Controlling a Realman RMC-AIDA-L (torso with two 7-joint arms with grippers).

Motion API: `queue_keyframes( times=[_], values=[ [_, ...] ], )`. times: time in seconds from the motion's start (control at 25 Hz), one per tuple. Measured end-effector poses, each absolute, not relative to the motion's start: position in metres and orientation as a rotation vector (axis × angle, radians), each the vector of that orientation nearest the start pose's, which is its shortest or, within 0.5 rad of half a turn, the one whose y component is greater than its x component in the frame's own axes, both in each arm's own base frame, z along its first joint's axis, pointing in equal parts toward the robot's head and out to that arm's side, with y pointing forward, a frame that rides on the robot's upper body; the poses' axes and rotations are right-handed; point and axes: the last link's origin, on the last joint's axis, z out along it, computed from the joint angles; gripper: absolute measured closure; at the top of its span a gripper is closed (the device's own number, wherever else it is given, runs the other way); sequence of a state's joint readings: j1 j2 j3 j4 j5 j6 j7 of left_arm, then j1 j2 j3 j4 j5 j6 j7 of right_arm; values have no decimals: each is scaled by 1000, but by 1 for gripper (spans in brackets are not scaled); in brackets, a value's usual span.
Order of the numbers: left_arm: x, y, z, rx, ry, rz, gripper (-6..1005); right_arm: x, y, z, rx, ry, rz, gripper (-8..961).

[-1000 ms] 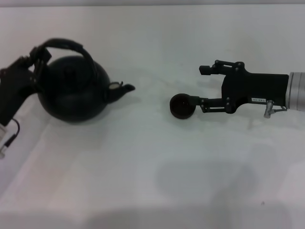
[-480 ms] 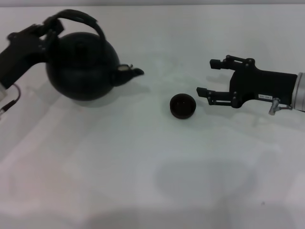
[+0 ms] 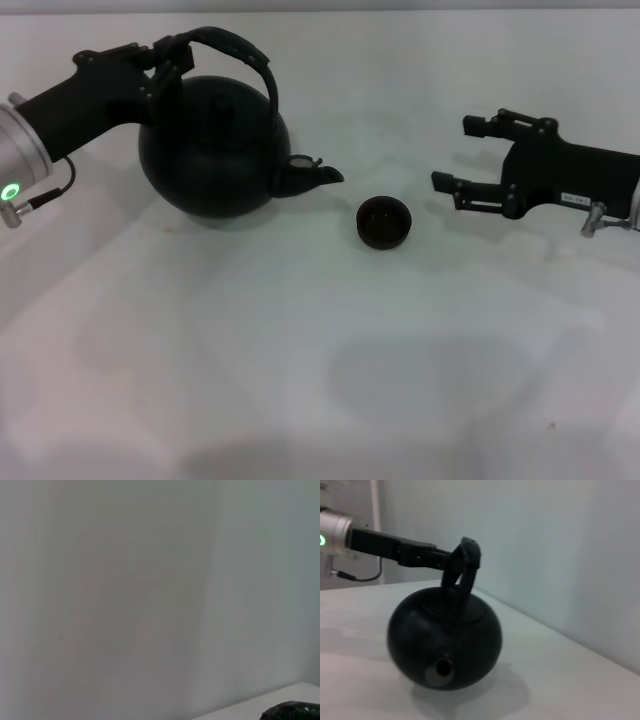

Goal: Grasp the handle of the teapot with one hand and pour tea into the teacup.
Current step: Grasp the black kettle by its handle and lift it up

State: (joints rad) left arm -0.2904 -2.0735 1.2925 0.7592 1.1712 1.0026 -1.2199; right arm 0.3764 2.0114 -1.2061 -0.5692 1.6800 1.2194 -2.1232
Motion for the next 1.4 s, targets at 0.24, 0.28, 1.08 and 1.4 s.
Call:
queue_keyframes(
  times=[0.24, 0.28, 1.08, 1.4],
  values=[
    [-259, 349, 2, -2270, -670, -735, 823, 299, 322, -12, -2517, 402, 600, 103],
    [-258, 349, 3, -2273, -672, -712, 823, 300, 323, -9, -2502, 408, 613, 103],
    [-226, 365, 3, -2379, -669, -407, 826, 299, 331, 12, -2386, 446, 715, 102],
    [-206, 376, 1, -2415, -610, -320, 826, 298, 334, 12, -2379, 444, 707, 102]
  ],
)
